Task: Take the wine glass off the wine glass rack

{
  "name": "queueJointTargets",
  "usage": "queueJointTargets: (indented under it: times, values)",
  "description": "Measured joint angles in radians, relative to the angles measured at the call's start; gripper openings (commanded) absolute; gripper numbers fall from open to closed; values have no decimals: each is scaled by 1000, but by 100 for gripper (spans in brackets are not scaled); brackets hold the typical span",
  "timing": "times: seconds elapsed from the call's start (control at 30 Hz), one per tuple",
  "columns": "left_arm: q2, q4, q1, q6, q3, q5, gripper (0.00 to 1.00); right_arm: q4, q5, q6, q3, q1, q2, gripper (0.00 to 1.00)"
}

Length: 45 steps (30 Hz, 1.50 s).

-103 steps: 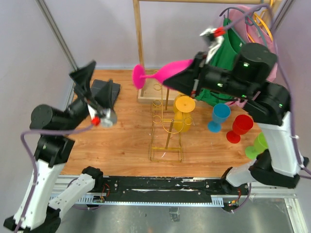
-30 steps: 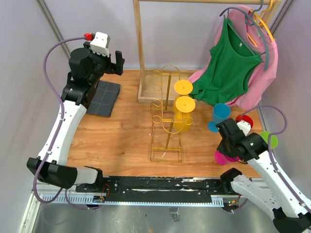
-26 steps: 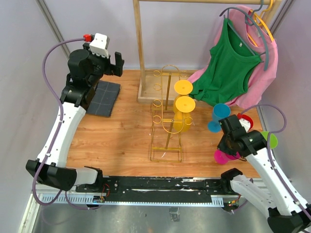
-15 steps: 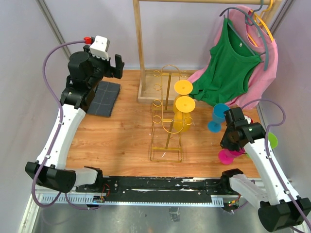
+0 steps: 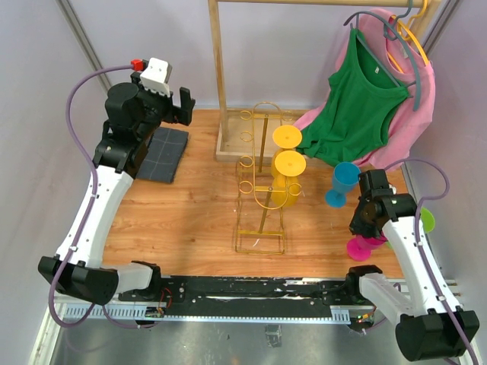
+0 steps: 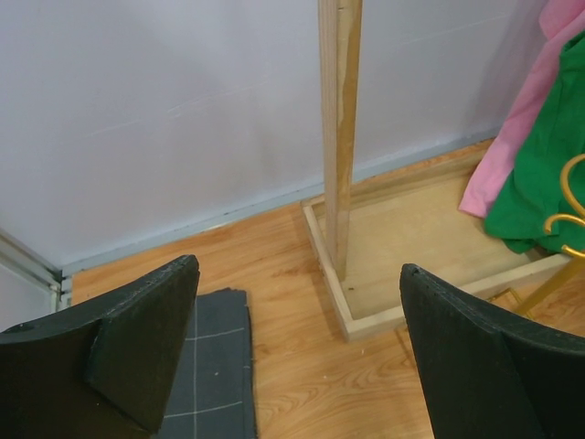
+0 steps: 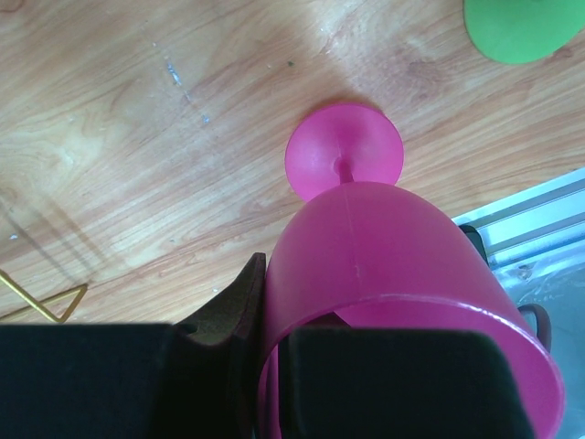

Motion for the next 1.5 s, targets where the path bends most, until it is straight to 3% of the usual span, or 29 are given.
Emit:
queueJointTargets:
  times: [0.63,1.23,1.33,1.5]
  values:
    - [-40,-2,0,8,-28,13,95,83,-19,-63,-34,-62,43,11]
    - [-66,-10,0,12,-47,19,94,113,-27,-92,-26,-71,67,47]
    - [-69,-11,0,12,-47,19,94,83,-31,-95,30,-71,58,57]
    - [-70,-14,0,16,-47,19,94,24,-31,-110,204,-71,35,65]
